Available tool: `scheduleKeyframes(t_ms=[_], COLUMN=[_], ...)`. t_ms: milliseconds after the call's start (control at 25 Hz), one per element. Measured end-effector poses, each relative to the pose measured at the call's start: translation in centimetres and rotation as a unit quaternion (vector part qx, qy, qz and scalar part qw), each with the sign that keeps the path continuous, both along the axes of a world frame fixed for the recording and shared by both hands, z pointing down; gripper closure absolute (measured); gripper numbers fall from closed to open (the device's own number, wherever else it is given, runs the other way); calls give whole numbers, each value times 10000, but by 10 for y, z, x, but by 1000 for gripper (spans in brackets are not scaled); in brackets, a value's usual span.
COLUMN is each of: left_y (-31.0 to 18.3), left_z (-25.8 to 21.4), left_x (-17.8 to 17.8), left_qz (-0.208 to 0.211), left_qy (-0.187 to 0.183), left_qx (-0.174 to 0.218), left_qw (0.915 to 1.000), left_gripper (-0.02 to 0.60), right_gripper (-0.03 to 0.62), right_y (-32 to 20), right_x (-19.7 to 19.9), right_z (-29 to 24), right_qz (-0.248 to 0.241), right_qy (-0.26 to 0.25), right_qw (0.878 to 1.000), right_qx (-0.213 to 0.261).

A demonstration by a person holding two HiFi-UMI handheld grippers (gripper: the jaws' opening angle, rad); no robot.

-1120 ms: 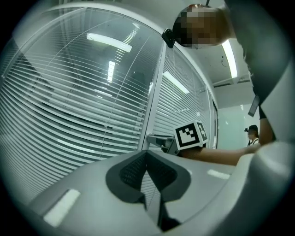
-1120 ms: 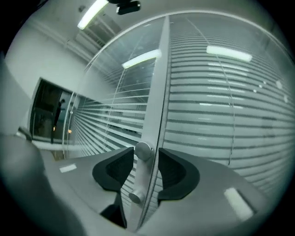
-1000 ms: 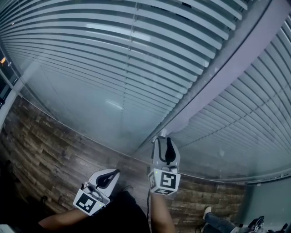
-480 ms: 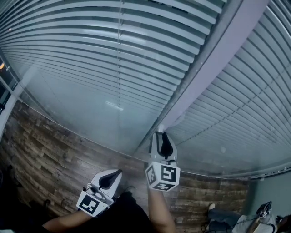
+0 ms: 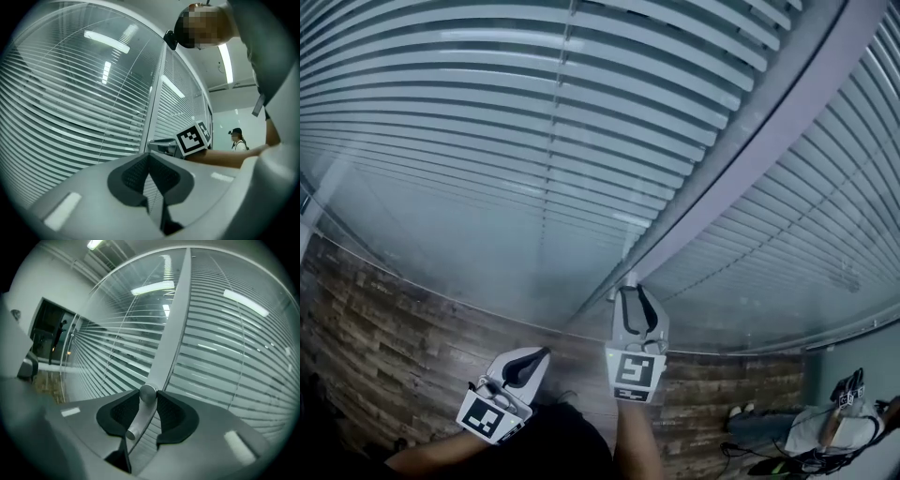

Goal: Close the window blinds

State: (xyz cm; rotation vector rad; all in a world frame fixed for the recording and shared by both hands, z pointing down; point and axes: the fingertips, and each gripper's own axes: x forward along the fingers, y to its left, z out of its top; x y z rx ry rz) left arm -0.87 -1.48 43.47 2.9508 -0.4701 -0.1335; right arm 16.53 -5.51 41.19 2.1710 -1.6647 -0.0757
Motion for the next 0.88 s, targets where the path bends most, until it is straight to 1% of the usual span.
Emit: scheduleKeyframes(t_ms=[80, 200, 320, 360, 400, 520, 600, 640, 680, 760, 800, 880], left_y=[-11, -8, -7, -12, -20, -44, -49, -48, -47, -49, -52, -56], left_z=[1, 6, 4, 3, 4, 9, 11, 11, 10, 5, 2, -1], left_x=[-5, -10, 3, 8, 13, 19, 14, 10, 6, -2, -5, -8], left_qz=[74, 195, 328, 360, 384, 467, 539, 563, 576, 564, 533, 493], left_qy=[36, 82, 57, 30, 3, -21, -16, -9, 12, 97, 146, 221], left_qx=[0, 11, 48, 34, 4, -121, -154, -162, -162, -152, -126, -98], left_qw=[10000, 9998, 9994, 9993, 9993, 9988, 9984, 9983, 9982, 9982, 9984, 9985], left_gripper=[583, 583, 583, 583, 583, 583, 583, 583, 583, 583, 583, 583], right_gripper=[473, 473, 471, 471, 470, 465, 463, 456, 439, 419, 419, 418], right_y=[-5, -2, -3, -8, -15, -38, -42, -40, -38, -35, -34, -31], right_x=[-6, -14, -6, -1, 5, 13, 10, 7, 4, 1, 1, 4], right_z=[1, 5, 3, 5, 8, 15, 16, 16, 15, 11, 10, 10], right_qz=[-5, 31, 79, 75, 51, 37, 60, 64, 67, 96, 140, 282], right_qy=[385, 1004, 1772, 1939, 1973, 1749, 1541, 1313, 977, 96, -377, -1208], right_qw=[9991, 9939, 9809, 9767, 9752, 9797, 9847, 9890, 9939, 9998, 9992, 9910], right_qx=[-179, -447, -803, -921, -1005, -984, -809, -673, -517, -136, 81, 502])
